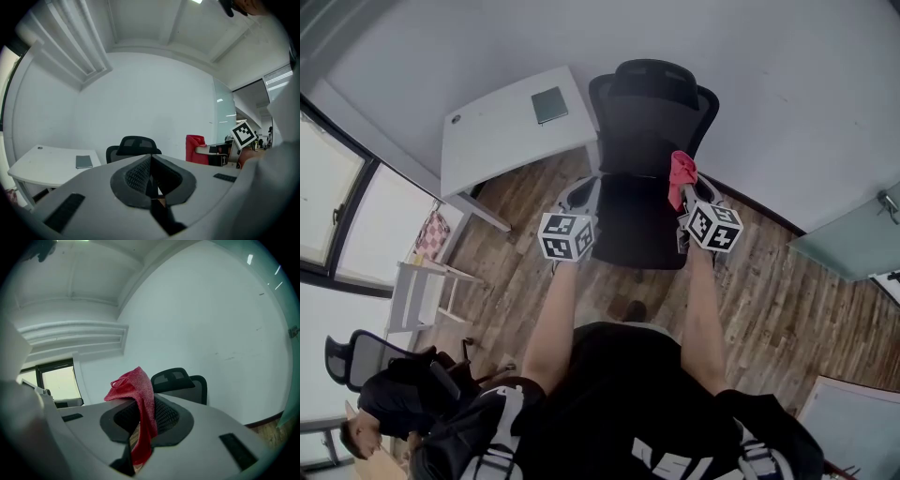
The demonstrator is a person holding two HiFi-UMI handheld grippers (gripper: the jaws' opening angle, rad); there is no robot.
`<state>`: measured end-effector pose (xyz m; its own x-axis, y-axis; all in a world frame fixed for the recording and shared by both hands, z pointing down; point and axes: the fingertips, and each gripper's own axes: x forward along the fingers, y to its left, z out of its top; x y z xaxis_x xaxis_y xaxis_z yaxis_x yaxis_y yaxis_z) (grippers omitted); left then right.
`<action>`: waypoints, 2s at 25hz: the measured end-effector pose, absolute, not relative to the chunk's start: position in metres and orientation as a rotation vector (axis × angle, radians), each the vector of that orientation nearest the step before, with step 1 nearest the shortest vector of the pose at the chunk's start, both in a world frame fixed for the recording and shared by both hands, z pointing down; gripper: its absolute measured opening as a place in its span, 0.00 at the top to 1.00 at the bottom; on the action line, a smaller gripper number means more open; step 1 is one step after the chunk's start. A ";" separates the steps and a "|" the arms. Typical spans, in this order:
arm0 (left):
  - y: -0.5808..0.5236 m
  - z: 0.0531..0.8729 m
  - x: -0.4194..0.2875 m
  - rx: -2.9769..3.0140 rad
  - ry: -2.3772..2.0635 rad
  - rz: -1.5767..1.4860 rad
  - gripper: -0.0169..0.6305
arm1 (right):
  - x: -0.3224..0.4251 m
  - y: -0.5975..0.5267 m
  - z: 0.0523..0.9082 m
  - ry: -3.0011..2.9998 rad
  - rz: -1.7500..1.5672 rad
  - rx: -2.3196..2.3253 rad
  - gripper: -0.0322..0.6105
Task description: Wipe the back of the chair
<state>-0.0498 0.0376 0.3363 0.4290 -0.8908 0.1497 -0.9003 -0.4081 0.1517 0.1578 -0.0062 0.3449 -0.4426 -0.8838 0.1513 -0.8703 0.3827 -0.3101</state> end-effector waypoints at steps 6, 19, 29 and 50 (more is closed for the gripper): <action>0.011 0.335 -0.053 2.448 -1.613 0.032 0.93 | 0.152 -0.043 0.344 2.570 -0.563 -1.593 0.84; -0.116 0.352 -0.073 2.456 -1.559 0.009 0.93 | 0.088 -0.174 0.350 2.635 -0.542 -1.535 0.84; -0.240 0.360 -0.115 2.468 -1.496 0.040 0.93 | 0.026 -0.298 0.369 2.628 -0.625 -1.547 0.84; -0.368 0.395 -0.154 2.462 -1.347 0.076 0.93 | -0.027 -0.431 0.437 2.564 -0.784 -1.687 0.84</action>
